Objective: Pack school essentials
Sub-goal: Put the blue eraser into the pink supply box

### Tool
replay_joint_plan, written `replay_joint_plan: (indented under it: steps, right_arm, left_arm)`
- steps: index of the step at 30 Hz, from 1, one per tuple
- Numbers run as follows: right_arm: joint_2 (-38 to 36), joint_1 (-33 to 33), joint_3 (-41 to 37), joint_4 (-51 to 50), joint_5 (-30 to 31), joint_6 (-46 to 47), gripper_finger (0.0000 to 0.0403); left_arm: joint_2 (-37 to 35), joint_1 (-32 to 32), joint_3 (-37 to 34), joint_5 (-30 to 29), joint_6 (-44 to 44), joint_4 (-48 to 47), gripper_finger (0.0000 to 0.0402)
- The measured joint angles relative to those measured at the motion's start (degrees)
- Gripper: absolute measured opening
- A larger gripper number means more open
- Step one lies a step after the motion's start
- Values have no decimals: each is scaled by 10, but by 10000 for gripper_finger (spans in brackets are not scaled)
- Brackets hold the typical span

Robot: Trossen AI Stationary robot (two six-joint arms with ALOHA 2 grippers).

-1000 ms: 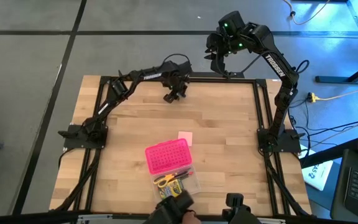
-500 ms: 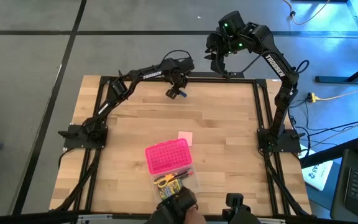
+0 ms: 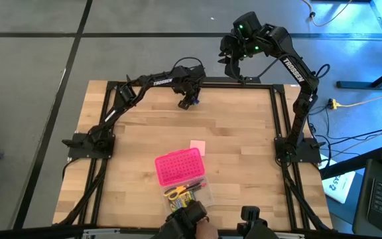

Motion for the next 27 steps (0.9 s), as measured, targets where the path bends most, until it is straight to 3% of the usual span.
replay_joint_plan:
  steps: [18, 27]
  right_arm:
    - [0, 0, 0, 0, 0, 0, 123]
    - [0, 0, 0, 0, 0, 0, 123]
  left_arm:
    - [0, 11, 0, 1, -52, -5, 175]
    - [4, 16, 0, 33, -62, -9, 175]
